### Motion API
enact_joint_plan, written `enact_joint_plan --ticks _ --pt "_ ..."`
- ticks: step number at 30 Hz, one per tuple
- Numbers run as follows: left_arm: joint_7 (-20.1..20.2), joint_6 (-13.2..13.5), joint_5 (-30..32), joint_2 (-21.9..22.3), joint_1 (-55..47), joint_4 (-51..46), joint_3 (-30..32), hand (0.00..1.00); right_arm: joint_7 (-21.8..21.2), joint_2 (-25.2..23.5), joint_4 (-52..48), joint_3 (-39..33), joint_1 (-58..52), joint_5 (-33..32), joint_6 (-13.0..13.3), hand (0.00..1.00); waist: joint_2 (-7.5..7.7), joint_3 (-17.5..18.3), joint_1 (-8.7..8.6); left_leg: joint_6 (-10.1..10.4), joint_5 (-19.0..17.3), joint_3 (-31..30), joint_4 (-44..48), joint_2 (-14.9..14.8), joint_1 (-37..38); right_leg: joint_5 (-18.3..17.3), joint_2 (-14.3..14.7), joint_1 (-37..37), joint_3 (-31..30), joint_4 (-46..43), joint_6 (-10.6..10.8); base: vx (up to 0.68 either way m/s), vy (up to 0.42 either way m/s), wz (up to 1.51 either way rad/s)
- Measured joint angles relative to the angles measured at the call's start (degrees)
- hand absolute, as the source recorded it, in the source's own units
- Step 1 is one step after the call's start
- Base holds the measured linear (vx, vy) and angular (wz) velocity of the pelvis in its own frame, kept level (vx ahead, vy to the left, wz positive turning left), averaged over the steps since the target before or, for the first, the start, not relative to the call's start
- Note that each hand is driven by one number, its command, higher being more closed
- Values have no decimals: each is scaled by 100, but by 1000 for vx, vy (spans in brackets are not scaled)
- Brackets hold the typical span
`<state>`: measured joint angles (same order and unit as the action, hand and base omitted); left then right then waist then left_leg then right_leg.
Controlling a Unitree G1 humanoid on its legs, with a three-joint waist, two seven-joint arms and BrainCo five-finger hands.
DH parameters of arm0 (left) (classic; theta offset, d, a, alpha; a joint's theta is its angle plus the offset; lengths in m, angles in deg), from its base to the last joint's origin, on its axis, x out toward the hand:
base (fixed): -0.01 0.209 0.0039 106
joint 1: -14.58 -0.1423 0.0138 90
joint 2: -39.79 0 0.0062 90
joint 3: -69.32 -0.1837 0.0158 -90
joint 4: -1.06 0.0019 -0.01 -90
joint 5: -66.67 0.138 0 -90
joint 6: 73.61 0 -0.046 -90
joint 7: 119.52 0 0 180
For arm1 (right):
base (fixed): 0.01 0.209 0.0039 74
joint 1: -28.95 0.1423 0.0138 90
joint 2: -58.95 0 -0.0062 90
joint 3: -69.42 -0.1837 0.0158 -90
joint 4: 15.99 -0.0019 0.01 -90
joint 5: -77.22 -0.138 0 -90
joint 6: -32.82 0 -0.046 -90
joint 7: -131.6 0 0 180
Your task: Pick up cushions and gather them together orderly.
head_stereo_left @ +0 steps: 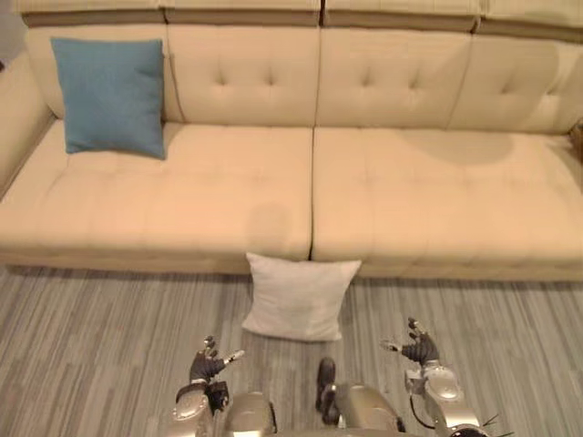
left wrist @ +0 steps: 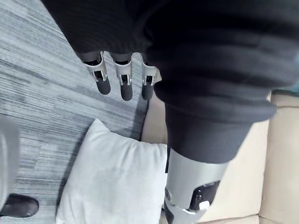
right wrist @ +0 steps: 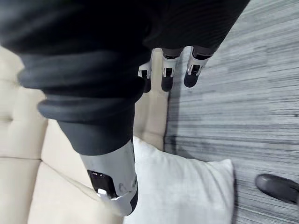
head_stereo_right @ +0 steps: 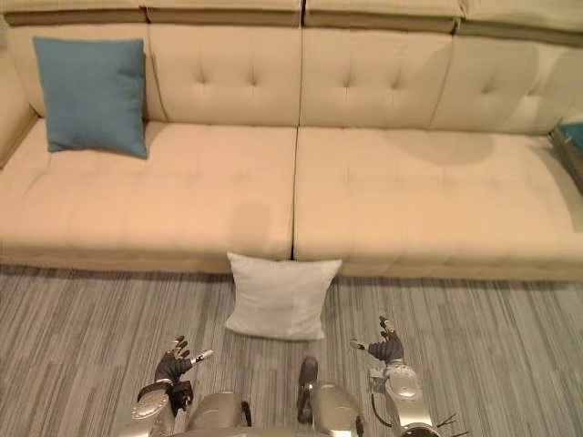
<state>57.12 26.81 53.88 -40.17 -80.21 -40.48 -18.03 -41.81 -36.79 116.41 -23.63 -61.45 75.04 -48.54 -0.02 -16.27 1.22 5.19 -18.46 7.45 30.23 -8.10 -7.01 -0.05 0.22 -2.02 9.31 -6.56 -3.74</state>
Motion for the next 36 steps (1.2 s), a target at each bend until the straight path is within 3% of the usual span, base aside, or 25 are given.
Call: enact_joint_plan --ticks 1,2,5,9,11,12,17,21,23,26,29,36 --pt "15 -1 -1 24 3 37 -28 0 11 8 -3 -69 8 0 1 0 -81 -40 -12 111 218 -111 -588 -6 -45 -61 0 50 -43 -45 95 139 138 -31" --pt "43 -1 -2 71 -19 54 -81 0 56 62 -3 -126 -50 0 -2 0 -278 -43 -34 54 938 -121 -962 -117 -43 -169 96 78 -63 -142 234 145 208 -35" --pt "76 5 -2 57 70 55 -101 0 90 15 -34 -151 -241 -1 -18 0 -226 -53 -28 2 892 -6 -1080 110 44 -366 -182 -25 -182 -394 476 83 176 -9" --pt "58 5 -6 -140 358 36 -99 0 105 -74 -22 -106 15 -6 -17 0 -126 -252 -29 -26 880 88 -863 296 -390 -652 -406 -749 -299 -1153 578 4 109 0" --pt "27 5 -19 -278 628 19 -99 0 134 -91 16 -63 337 -42 -18 0 -112 -453 -18 -148 803 95 -508 277 -789 -760 -445 -1189 -323 -1578 584 -95 33 -3" --pt "-55 7 -165 -382 867 -36 -99 0 228 -104 15 -4 655 -156 -12 0 -95 -586 15 -275 713 122 -182 227 -1192 -863 -466 -1618 -346 -1962 562 -132 16 -5" --pt "-269 89 -684 -582 1743 -90 42 0 418 -81 2 33 1466 -468 -2 0 -69 -906 118 -402 258 119 994 -1 -2533 -1276 -473 -2967 -381 -3128 545 -164 -16 -6" --pt "-444 143 -939 -667 2718 -120 617 0 688 61 14 -13 2272 -765 -5 0 -21 -1214 106 -506 181 42 1873 -171 -3931 -1405 -505 -4308 -319 -3994 439 -148 -41 3" --pt "-529 178 -1023 -797 3476 -259 880 0 831 208 19 -186 3004 -981 -2 0 12 -1479 89 -560 134 -68 2482 -202 -4972 -1501 -540 -5323 -309 -4626 408 -122 -24 4" --pt "-578 210 -1036 -906 4246 -365 913 0 973 398 171 -314 3942 -1315 -2 0 19 -1556 105 -575 102 -157 3147 -269 -6156 -1570 -580 -6471 -300 -5298 385 -88 -37 0" --pt "-633 220 -1143 -897 4755 -584 849 0 1051 439 183 -318 4717 -1635 22 0 19 -1556 102 -580 97 -220 3601 -303 -6932 -1605 -619 -7233 -300 -5767 383 -111 -28 -1" --pt "-830 331 -1187 -877 5780 -872 212 0 1356 268 -7 -152 5959 -2047 233 0 19 -1555 93 -558 127 -159 3737 -413 -7762 -1653 -693 -8072 -270 -6047 415 -110 -22 8"
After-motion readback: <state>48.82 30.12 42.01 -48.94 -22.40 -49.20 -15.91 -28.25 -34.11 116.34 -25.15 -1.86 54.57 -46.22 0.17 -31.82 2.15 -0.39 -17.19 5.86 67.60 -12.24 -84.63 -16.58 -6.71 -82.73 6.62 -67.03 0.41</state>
